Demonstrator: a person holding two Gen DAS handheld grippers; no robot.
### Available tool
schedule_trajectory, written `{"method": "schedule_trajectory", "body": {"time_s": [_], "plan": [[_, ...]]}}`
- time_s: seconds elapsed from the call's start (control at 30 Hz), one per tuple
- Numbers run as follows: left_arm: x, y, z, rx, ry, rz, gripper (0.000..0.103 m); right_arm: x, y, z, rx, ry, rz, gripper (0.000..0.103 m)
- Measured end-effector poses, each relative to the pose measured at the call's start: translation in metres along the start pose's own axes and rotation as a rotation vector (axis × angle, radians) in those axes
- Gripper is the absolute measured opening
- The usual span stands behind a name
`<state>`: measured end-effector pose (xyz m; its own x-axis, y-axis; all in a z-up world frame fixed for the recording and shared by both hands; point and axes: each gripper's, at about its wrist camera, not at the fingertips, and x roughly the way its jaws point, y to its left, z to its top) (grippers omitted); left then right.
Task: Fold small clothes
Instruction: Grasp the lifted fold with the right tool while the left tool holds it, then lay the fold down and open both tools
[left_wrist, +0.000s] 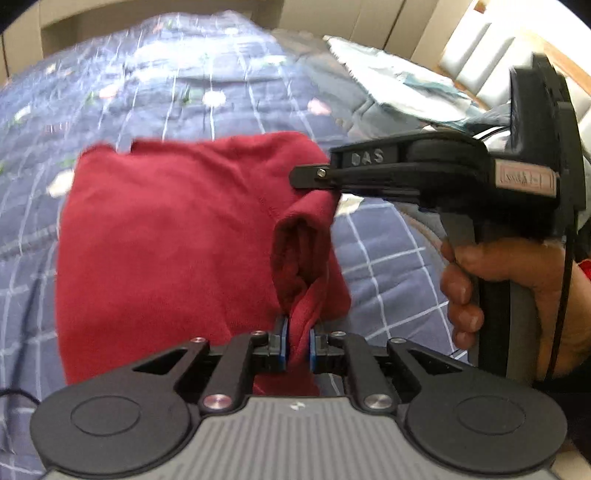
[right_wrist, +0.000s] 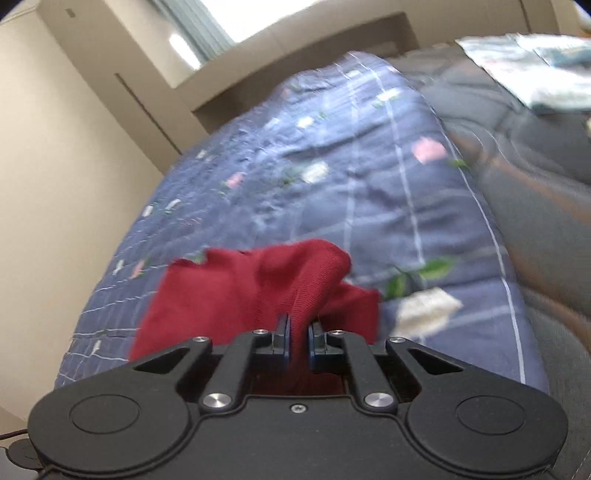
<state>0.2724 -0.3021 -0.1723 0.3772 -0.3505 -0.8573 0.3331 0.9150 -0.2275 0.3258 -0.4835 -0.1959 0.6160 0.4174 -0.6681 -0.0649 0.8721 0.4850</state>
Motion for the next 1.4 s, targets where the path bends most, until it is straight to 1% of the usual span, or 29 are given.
{"method": "schedule_trajectory", "body": {"time_s": [0.03, 0.07, 0.1, 0.13, 0.17, 0.2, 0.27, 0.3, 0.33, 0.37, 0.4, 0.43, 0.47, 0.5, 0.53, 0.57, 0.6, 0.63, 0.7, 0.77, 0.87, 0.97, 1.03, 1.07, 1.17, 1.27, 1.4], "plan": [[0.002, 0.002, 0.0, -0.011, 0.008, -0.019, 0.014, 0.0, -0.003, -0.002, 0.004, -0.002, -0.001, 0.01], [0.002, 0.004, 0.001, -0.018, 0.01, -0.034, 0.02, 0.001, -0.004, -0.004, 0.004, -0.005, -0.004, 0.01], [0.0, 0.006, 0.001, -0.027, 0.007, -0.046, 0.035, 0.001, -0.003, -0.005, 0.001, -0.006, -0.008, 0.011], [-0.002, 0.01, -0.001, -0.032, 0.005, -0.059, 0.045, 0.003, -0.003, -0.007, -0.007, -0.007, -0.018, 0.012], [-0.005, 0.012, 0.0, -0.034, -0.003, -0.06, 0.066, 0.003, -0.002, -0.007, -0.018, -0.008, -0.029, 0.014], [-0.009, 0.014, -0.001, -0.033, -0.02, -0.053, 0.076, 0.003, 0.0, -0.009, -0.039, -0.011, -0.05, 0.017], [-0.017, 0.018, -0.002, -0.017, -0.037, -0.044, 0.078, 0.002, 0.003, -0.009, -0.077, -0.013, -0.09, 0.021], [-0.019, 0.021, 0.0, -0.014, -0.037, -0.037, 0.081, 0.001, 0.005, -0.009, -0.094, -0.015, -0.113, 0.029], [-0.023, 0.025, 0.001, -0.016, -0.04, -0.019, 0.083, 0.0, 0.007, -0.01, -0.126, -0.025, -0.144, 0.033], [-0.026, 0.029, 0.002, -0.023, -0.047, 0.013, 0.088, -0.001, 0.008, -0.01, -0.151, -0.034, -0.164, 0.038], [-0.03, 0.034, 0.004, -0.04, -0.062, 0.051, 0.093, -0.003, 0.01, -0.01, -0.176, -0.045, -0.186, 0.047], [-0.033, 0.042, 0.005, -0.064, -0.082, 0.091, 0.095, -0.003, 0.011, -0.01, -0.195, -0.057, -0.211, 0.053], [-0.036, 0.048, 0.008, -0.084, -0.097, 0.115, 0.098, -0.004, 0.013, -0.009, -0.208, -0.071, -0.23, 0.066], [-0.037, 0.057, 0.01, -0.109, -0.116, 0.146, 0.099, -0.004, 0.013, -0.009, -0.215, -0.082, -0.236, 0.079], [-0.038, 0.065, 0.013, -0.132, -0.133, 0.18, 0.1, -0.004, 0.015, -0.007, -0.223, -0.097, -0.231, 0.088], [-0.037, 0.072, 0.015, -0.153, -0.144, 0.211, 0.1, -0.003, 0.017, -0.006, -0.234, -0.107, -0.228, 0.092], [-0.035, 0.081, 0.02, -0.181, -0.154, 0.254, 0.101, -0.002, 0.02, -0.005, -0.249, -0.116, -0.227, 0.099], [-0.032, 0.09, 0.026, -0.206, -0.159, 0.297, 0.101, 0.002, 0.024, -0.003, -0.269, -0.124, -0.227, 0.101], [-0.023, 0.108, 0.034, -0.249, -0.175, 0.363, 0.101, 0.01, 0.032, 0.0, -0.308, -0.129, -0.237, 0.102], [-0.01, 0.121, 0.042, -0.277, -0.194, 0.41, 0.101, 0.024, 0.039, 0.001, -0.353, -0.123, -0.241, 0.102], [0.012, 0.139, 0.054, -0.279, -0.218, 0.461, 0.102, 0.045, 0.046, 0.0, -0.427, -0.139, -0.268, 0.102], [0.031, 0.151, 0.065, -0.283, -0.25, 0.503, 0.102, 0.062, 0.043, -0.003, -0.484, -0.194, -0.364, 0.102], [0.043, 0.157, 0.07, -0.287, -0.254, 0.532, 0.102, 0.072, 0.034, -0.004, -0.486, -0.202, -0.429, 0.102], [0.052, 0.158, 0.072, -0.29, -0.248, 0.541, 0.103, 0.076, 0.028, -0.005, -0.48, -0.196, -0.446, 0.102], [0.065, 0.162, 0.069, -0.308, -0.238, 0.545, 0.103, 0.082, 0.012, -0.009, -0.441, -0.196, -0.419, 0.102], [0.068, 0.161, 0.063, -0.308, -0.259, 0.54, 0.103, 0.084, 0.008, -0.014, -0.433, -0.21, -0.405, 0.102], [0.069, 0.164, 0.061, -0.324, -0.253, 0.518, 0.103, 0.085, 0.001, -0.015, -0.4, -0.217, -0.378, 0.102]]}}
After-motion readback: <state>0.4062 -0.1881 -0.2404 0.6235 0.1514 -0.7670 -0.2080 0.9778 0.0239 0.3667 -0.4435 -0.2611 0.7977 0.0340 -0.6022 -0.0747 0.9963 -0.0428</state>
